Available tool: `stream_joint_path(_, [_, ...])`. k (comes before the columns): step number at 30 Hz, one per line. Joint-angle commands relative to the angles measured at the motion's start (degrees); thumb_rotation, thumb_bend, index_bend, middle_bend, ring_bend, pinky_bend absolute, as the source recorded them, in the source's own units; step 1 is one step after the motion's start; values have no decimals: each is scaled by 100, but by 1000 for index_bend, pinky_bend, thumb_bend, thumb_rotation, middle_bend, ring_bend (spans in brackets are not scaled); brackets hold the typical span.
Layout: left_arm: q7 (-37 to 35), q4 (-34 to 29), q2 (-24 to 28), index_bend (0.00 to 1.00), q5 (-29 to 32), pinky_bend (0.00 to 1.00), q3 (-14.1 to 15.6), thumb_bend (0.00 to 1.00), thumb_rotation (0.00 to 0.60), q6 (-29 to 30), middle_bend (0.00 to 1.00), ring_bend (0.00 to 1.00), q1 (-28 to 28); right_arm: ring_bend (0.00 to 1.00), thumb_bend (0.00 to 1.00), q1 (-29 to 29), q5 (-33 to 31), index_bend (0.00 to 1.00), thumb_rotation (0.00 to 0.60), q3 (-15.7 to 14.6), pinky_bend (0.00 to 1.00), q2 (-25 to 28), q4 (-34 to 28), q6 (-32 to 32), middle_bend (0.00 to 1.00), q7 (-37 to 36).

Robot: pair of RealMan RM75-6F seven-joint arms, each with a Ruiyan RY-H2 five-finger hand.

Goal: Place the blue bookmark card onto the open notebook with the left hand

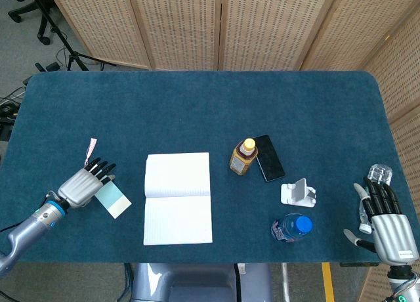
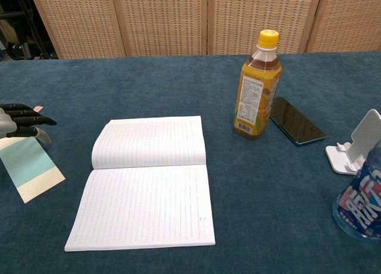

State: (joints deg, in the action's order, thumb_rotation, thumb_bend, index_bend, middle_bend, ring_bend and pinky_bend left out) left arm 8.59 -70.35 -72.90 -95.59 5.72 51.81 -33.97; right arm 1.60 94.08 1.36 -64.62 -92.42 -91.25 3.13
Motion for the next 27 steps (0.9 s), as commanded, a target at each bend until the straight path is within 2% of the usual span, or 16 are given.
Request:
stream_joint_path(1, [-1, 23, -23, 216, 4, 0, 21, 250, 600, 1, 0, 0, -8, 0, 0, -3, 2, 0, 600, 3, 0, 2, 1, -9, 0, -11])
stream_joint_path(27, [100, 51, -127, 293, 176, 0, 87, 265, 600, -7, 0, 0, -46, 0, 0, -13, 22, 0, 600, 4, 0, 1, 14, -28, 0, -50])
